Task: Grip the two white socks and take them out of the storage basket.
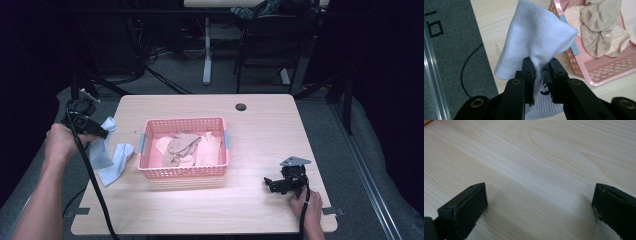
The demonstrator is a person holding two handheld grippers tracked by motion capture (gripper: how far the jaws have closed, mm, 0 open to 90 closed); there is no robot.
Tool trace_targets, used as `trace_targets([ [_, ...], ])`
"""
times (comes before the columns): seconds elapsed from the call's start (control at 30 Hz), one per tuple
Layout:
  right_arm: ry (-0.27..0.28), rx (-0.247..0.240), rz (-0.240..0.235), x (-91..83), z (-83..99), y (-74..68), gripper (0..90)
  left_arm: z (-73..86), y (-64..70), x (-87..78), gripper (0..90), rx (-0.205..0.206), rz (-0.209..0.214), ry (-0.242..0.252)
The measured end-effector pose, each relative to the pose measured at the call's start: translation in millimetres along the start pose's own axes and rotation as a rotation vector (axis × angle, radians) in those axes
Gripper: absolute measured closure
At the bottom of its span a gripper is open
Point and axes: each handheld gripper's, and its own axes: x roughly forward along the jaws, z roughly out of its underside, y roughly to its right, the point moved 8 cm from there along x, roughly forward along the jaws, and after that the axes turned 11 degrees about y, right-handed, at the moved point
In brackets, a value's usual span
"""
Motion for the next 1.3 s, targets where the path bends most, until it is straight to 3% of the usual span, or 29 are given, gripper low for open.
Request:
trace_targets([
  [0.6,0.000,0.000,0.000,0.0,0.0,0.0,0.0,19.7,5.0,39.1,76.6,0.000,0.022,-0.021],
  [0.87,0.000,-0.001,0.001,-0.1,0.0,0.1,0.0,33.5,10.4,69.0,76.6,-0.005,0.038,-0.054],
  [1.1,0.000,-0.001,0.001,-0.1,0.1,0.0,0.0,43.0,13.9,93.7,76.6,-0.014,0.031,-0.054],
  [1.3,0.000,0.000,0.000,-0.1,0.0,-0.1,0.0,50.6,15.3,116.5,76.2,0.013,0.023,-0.064],
])
